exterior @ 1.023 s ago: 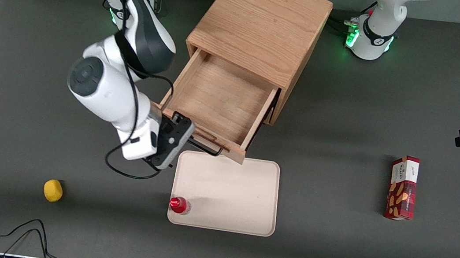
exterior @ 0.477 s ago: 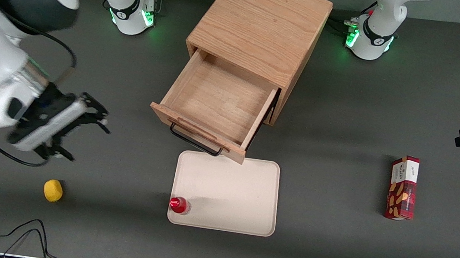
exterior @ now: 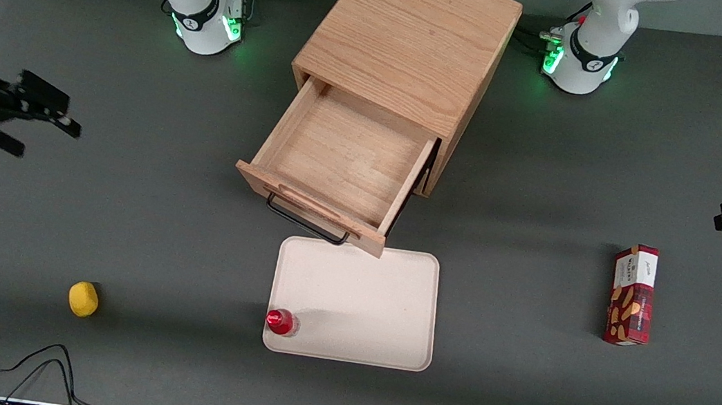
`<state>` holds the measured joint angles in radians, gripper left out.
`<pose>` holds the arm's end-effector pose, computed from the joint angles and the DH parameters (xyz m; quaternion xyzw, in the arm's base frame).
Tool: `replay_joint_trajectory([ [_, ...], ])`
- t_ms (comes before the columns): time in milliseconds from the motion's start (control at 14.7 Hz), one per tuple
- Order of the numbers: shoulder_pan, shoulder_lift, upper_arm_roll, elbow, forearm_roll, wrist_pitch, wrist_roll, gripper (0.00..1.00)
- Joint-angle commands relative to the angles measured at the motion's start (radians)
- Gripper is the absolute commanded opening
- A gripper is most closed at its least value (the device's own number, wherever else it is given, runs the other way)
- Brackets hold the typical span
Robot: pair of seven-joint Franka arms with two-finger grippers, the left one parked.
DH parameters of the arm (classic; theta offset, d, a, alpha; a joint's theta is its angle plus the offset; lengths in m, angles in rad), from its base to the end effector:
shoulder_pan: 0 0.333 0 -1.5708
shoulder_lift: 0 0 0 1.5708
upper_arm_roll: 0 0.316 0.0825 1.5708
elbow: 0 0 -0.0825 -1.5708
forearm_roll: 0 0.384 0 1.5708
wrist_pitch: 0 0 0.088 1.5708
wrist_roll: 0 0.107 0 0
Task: Open upper drawer
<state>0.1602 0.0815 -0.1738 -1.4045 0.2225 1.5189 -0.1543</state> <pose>0.5748 0.0216 0.6550 -0.9914 -0.0779 -0.0255 0.1020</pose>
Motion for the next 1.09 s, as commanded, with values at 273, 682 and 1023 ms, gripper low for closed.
replay_joint_trajectory([
  [273, -0.192, -0.134, 0.247, -0.218, -0.164, 0.007, 0.341, 1.00],
  [682, -0.189, -0.121, 0.252, -0.231, -0.229, 0.034, 0.349, 1.00],
  [1023, -0.183, -0.120, 0.252, -0.231, -0.245, 0.043, 0.346, 1.00],
])
